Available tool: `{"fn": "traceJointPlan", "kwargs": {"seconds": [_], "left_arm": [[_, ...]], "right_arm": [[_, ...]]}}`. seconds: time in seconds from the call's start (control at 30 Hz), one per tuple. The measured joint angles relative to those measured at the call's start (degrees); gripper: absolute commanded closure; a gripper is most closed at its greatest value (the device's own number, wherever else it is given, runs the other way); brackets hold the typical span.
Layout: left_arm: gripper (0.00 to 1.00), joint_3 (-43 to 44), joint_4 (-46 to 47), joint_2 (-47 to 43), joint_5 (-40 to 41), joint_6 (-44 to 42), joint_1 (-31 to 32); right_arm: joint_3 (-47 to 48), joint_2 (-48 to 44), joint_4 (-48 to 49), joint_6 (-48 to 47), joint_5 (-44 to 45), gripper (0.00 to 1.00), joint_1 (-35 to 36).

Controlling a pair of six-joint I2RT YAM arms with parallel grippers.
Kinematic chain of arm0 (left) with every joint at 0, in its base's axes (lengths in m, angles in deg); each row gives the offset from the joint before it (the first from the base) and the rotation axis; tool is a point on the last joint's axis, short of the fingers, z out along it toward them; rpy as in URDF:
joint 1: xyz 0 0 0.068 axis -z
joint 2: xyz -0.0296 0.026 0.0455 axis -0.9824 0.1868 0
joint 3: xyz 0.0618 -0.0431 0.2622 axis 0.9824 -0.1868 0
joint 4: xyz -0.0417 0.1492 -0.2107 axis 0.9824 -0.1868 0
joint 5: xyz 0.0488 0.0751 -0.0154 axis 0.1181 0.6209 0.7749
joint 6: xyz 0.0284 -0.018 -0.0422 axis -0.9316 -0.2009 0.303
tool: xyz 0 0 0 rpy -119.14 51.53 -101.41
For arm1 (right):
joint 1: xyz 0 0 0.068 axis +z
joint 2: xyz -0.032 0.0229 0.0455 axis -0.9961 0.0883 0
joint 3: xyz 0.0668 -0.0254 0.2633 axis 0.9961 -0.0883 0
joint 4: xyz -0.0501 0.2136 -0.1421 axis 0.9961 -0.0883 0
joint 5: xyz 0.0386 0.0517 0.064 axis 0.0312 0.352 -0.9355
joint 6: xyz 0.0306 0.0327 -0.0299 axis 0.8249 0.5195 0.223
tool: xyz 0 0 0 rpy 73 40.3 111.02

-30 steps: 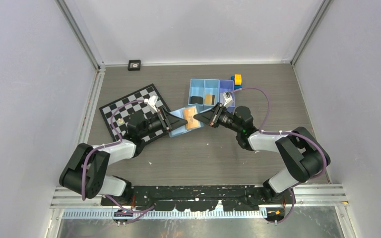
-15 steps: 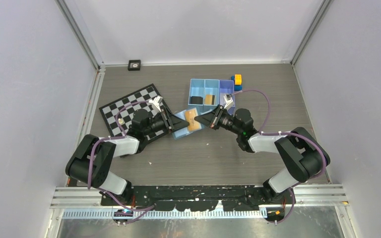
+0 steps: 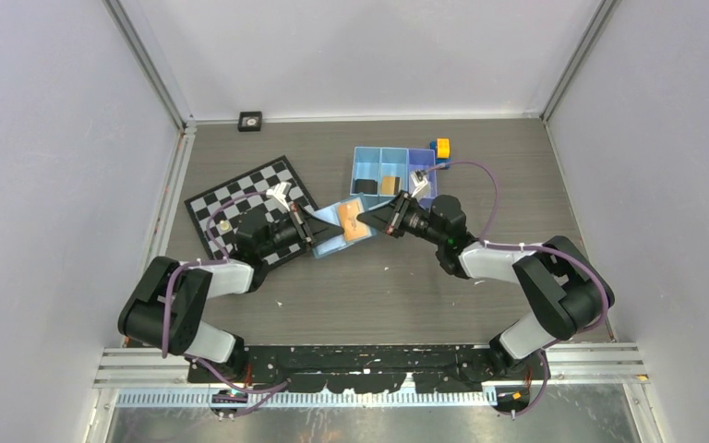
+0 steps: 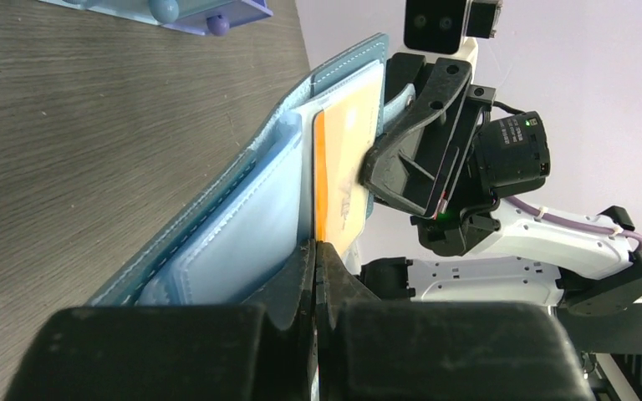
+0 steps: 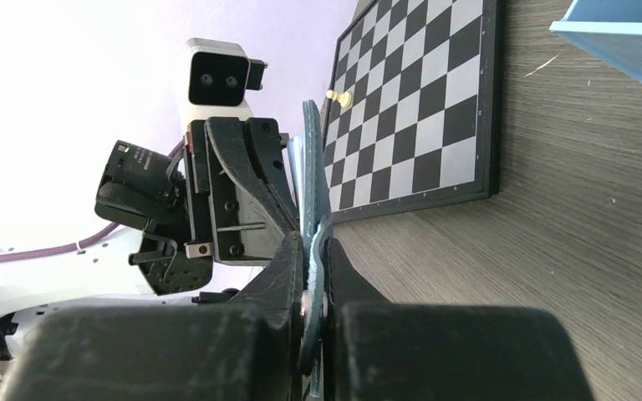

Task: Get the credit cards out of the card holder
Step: Remove the credit card from the card holder.

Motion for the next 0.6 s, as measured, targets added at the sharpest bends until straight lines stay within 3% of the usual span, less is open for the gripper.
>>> {"fn": "traceJointPlan", "kwargs": {"seconds": [0.43, 0.6], "left_arm": [[0.73, -1.77, 4.96, -1.84, -0.07, 2.93, -1.07], [0.72, -1.77, 7.96, -0.59, -1.16, 4.33, -1.27]], "right_arm": [[2.56, 0.15, -3.30, -2.05, 0.17, 0.95, 0.92], [2.56, 0.26, -2.25, -2.45, 0.22, 0.95, 1.99]]}}
